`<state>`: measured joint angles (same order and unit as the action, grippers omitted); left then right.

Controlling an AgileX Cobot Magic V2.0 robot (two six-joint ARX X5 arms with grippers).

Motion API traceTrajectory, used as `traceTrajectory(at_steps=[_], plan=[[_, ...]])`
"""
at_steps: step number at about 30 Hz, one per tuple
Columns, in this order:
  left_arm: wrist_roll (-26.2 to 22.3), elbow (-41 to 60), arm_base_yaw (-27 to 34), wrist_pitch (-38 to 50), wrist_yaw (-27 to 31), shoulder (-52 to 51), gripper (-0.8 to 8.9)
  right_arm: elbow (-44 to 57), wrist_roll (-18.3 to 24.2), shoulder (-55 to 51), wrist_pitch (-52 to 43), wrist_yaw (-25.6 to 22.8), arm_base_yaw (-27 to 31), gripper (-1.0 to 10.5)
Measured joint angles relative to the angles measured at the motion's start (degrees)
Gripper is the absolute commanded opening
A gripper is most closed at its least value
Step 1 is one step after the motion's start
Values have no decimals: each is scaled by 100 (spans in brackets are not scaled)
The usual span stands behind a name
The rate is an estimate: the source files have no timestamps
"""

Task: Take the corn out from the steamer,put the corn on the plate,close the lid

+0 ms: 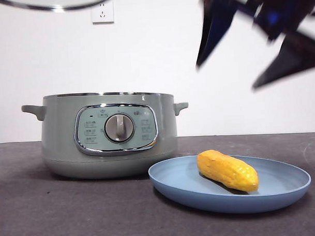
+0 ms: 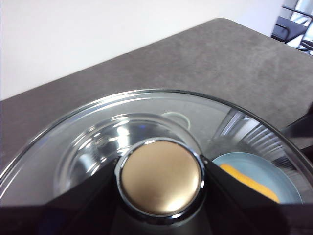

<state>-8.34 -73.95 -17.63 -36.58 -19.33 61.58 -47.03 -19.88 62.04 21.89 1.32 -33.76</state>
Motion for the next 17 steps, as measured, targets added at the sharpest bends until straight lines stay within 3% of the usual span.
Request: traceTrajectory(at_steps=[8, 17], plan=[[-24, 881, -11, 1296, 22, 647, -8, 0, 42, -1825, 317, -138, 0, 567], [-59, 918, -136, 2625, 179, 1519, -8, 0, 35, -2739, 1215, -151, 0, 567]])
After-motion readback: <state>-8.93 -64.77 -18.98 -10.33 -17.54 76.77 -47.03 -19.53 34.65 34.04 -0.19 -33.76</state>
